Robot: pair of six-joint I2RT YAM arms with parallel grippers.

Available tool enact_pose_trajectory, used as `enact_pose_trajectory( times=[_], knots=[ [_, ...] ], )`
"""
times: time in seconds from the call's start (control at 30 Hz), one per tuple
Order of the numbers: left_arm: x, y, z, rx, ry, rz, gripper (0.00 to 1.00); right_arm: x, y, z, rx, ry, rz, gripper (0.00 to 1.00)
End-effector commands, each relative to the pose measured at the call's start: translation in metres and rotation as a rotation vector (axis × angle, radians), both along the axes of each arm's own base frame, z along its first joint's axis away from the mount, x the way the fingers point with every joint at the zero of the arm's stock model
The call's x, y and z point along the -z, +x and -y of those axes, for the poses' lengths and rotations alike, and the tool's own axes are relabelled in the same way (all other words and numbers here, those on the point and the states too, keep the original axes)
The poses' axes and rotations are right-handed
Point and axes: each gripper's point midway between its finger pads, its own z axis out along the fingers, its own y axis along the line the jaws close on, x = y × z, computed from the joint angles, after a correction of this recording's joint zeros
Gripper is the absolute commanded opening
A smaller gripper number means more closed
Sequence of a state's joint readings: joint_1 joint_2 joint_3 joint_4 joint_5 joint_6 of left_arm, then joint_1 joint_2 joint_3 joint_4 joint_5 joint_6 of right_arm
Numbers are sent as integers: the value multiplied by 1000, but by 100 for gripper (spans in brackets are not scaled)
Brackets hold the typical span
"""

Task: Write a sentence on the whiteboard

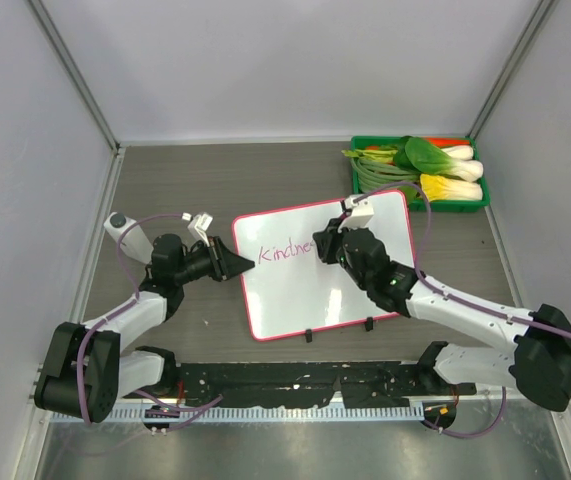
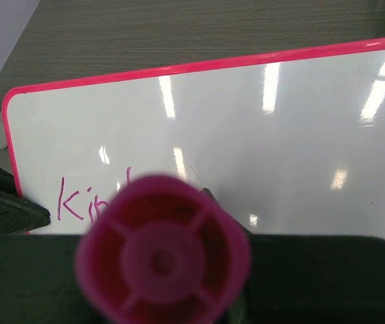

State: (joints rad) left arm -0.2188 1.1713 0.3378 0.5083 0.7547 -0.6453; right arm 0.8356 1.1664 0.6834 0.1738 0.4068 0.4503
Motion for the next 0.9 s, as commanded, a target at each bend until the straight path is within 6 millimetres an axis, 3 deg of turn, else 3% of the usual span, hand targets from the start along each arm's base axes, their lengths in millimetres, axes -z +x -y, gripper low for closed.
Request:
enact_pose_trajectory(
  times=[0.0,0.23,0.63,0.87],
  knots=[
    [11,-8,5,47,44,17,0,7,-4,10,19,-20,-9,2],
    [12,-7,4,44,45,17,0,7,-6,17,36,-26,-9,1],
    [11,-7,4,45,43,17,0,12,-13,-5,-74,3,-30,1],
    [11,-7,4,45,44,19,0,-7,-12,-10,-85,63,10,1]
  ],
)
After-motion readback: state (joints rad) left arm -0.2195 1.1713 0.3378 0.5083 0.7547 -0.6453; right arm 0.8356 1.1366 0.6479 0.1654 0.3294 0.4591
